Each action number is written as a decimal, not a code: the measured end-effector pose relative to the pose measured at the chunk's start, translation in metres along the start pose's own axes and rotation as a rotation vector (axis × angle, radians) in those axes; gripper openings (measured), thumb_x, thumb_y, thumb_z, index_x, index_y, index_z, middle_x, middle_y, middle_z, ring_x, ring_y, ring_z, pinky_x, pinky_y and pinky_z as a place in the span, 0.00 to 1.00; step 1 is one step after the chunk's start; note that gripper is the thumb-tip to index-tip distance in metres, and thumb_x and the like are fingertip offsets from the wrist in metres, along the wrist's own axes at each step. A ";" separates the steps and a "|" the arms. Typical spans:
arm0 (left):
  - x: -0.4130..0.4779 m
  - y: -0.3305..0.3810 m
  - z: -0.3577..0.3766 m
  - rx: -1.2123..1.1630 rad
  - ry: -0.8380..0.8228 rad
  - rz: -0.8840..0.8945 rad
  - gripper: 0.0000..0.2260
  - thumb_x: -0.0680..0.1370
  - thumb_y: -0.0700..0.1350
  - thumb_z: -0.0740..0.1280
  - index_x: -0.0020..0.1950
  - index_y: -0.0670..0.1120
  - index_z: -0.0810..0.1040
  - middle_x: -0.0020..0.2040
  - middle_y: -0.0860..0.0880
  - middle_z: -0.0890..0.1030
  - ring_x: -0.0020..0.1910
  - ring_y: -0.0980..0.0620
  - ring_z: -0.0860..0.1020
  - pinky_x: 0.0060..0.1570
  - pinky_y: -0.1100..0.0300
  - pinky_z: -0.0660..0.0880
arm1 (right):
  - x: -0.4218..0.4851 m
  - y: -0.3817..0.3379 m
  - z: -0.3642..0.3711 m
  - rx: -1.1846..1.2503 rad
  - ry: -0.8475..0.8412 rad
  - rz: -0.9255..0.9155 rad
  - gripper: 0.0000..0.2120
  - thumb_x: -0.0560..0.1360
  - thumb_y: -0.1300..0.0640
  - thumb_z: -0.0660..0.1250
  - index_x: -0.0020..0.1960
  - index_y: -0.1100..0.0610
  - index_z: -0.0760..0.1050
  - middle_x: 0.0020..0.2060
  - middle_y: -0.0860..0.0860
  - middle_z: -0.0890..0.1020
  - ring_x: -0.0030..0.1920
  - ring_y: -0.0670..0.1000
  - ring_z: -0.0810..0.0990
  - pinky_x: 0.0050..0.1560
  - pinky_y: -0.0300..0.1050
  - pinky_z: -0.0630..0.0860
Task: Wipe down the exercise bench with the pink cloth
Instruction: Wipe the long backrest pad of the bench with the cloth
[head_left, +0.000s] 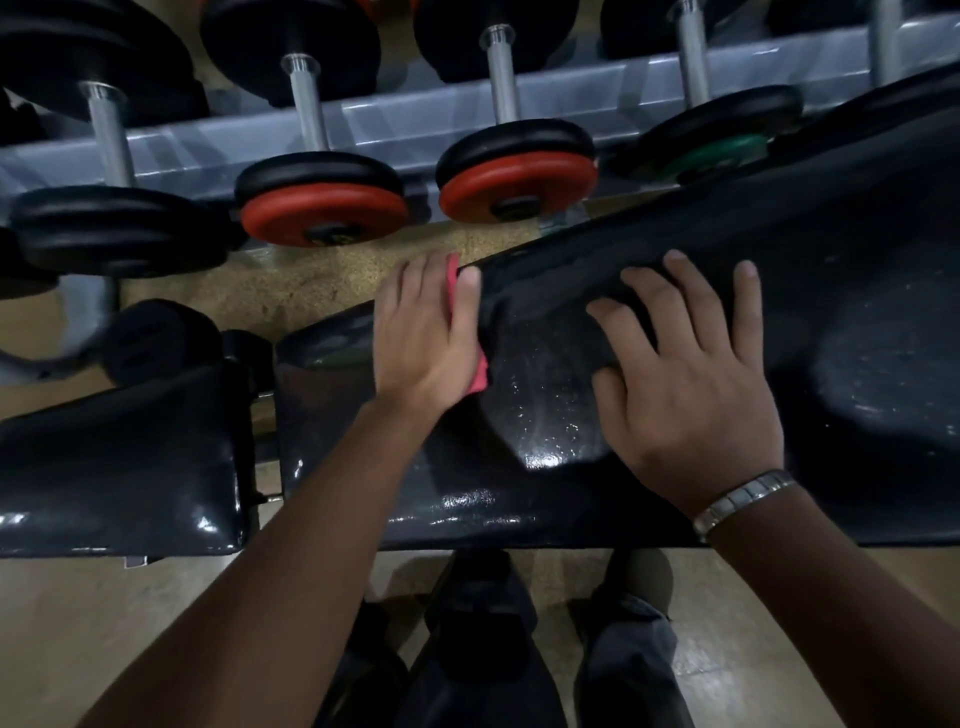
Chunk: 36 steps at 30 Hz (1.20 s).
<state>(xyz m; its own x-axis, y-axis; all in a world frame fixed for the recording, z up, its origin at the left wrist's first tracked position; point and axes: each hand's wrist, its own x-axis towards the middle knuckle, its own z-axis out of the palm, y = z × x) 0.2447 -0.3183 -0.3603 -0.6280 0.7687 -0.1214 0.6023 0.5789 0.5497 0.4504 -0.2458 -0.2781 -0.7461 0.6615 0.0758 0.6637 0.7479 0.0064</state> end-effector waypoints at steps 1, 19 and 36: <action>-0.001 0.011 0.001 -0.001 -0.002 0.048 0.38 0.83 0.67 0.40 0.82 0.46 0.65 0.81 0.48 0.67 0.83 0.46 0.59 0.84 0.49 0.51 | -0.001 0.000 0.000 -0.008 0.003 -0.001 0.20 0.78 0.52 0.58 0.68 0.55 0.73 0.70 0.58 0.73 0.76 0.63 0.64 0.77 0.70 0.49; -0.041 -0.017 -0.006 0.037 -0.108 0.550 0.30 0.86 0.55 0.53 0.85 0.41 0.56 0.85 0.45 0.58 0.86 0.46 0.53 0.83 0.39 0.53 | -0.002 0.000 0.001 -0.009 -0.004 -0.003 0.20 0.78 0.51 0.58 0.68 0.55 0.73 0.71 0.58 0.73 0.77 0.62 0.63 0.78 0.69 0.48; -0.022 0.011 0.008 -0.012 0.015 0.066 0.33 0.84 0.59 0.41 0.86 0.45 0.57 0.86 0.48 0.58 0.86 0.47 0.51 0.84 0.44 0.48 | 0.000 -0.001 0.002 -0.003 0.001 0.016 0.20 0.78 0.51 0.58 0.68 0.54 0.73 0.70 0.57 0.73 0.76 0.62 0.64 0.78 0.68 0.48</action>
<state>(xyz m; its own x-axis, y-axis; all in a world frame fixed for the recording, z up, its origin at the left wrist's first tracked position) 0.2690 -0.3262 -0.3581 -0.5944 0.8010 -0.0719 0.6368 0.5233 0.5662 0.4494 -0.2464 -0.2797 -0.7351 0.6736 0.0772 0.6761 0.7368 0.0083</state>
